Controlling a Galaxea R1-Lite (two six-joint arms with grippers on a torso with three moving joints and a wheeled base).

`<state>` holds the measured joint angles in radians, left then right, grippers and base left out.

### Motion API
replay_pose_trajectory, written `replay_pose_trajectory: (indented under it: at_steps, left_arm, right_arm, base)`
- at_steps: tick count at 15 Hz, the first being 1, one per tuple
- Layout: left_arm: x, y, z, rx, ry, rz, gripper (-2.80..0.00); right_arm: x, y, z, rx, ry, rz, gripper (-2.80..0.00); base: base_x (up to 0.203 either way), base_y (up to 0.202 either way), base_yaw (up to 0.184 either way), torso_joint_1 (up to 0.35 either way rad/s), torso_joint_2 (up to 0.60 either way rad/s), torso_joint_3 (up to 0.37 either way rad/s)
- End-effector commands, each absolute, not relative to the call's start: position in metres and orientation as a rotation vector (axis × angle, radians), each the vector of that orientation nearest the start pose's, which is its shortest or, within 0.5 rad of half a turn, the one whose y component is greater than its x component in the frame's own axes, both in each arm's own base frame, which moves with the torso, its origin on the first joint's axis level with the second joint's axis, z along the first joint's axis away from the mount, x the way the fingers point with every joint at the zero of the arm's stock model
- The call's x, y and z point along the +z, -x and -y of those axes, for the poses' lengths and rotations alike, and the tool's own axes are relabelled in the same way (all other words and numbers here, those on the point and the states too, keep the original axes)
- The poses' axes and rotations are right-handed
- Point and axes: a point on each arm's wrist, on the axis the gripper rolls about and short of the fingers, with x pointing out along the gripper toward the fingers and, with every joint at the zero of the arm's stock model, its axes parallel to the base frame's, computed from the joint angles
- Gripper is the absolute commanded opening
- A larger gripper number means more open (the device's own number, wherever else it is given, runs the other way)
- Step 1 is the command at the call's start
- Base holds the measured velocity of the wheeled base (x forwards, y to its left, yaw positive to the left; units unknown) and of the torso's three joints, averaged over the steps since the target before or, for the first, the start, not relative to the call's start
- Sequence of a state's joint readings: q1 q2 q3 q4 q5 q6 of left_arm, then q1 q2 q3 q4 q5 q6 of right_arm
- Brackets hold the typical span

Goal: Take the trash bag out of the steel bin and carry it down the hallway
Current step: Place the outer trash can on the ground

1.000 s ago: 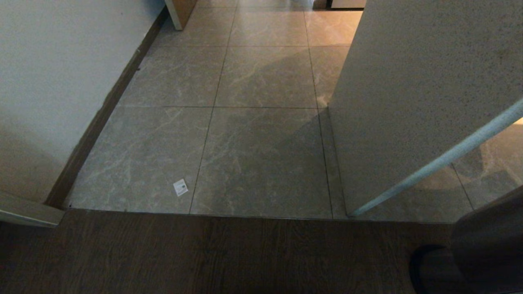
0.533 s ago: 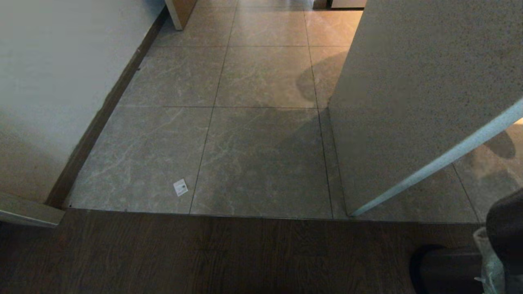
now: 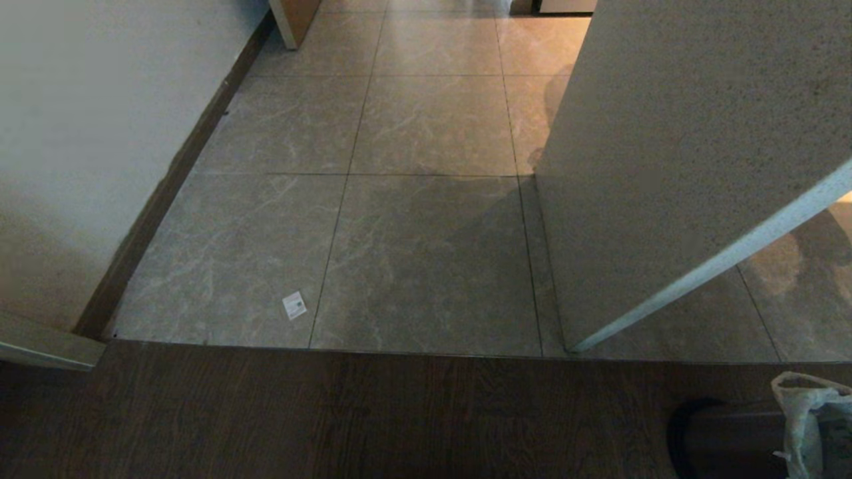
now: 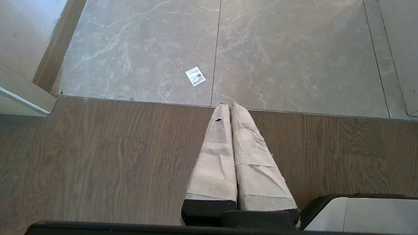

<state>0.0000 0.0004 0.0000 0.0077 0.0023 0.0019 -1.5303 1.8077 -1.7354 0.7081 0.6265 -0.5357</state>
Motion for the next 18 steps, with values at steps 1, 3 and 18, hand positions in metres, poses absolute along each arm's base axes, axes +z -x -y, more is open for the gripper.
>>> replay_pose_trajectory:
  at_steps: [1, 3, 18]
  left_arm:
    - [0.075, 0.023, 0.0, 0.003, -0.003, -0.008, -2.8]
    - [0.075, 0.023, 0.0, 0.003, -0.002, -0.008, -2.8]
    - [0.075, 0.023, 0.0, 0.003, -0.003, -0.008, -2.8]
  right_arm:
    - [0.261, -0.022, 0.36, -0.708, -0.258, -0.597, -2.8]
    - [0.248, -0.017, 0.385, -0.72, -0.271, -0.596, -2.8]
    - [0.036, -0.001, 0.513, -0.796, -0.278, -0.548, -2.8]
  base:
    - [0.0, 0.0, 0.0, 0.0, 0.0, 0.0]
    - [0.0, 0.0, 0.0, 0.0, 0.0, 0.0]
    - [0.0, 0.0, 0.0, 0.0, 0.0, 0.0]
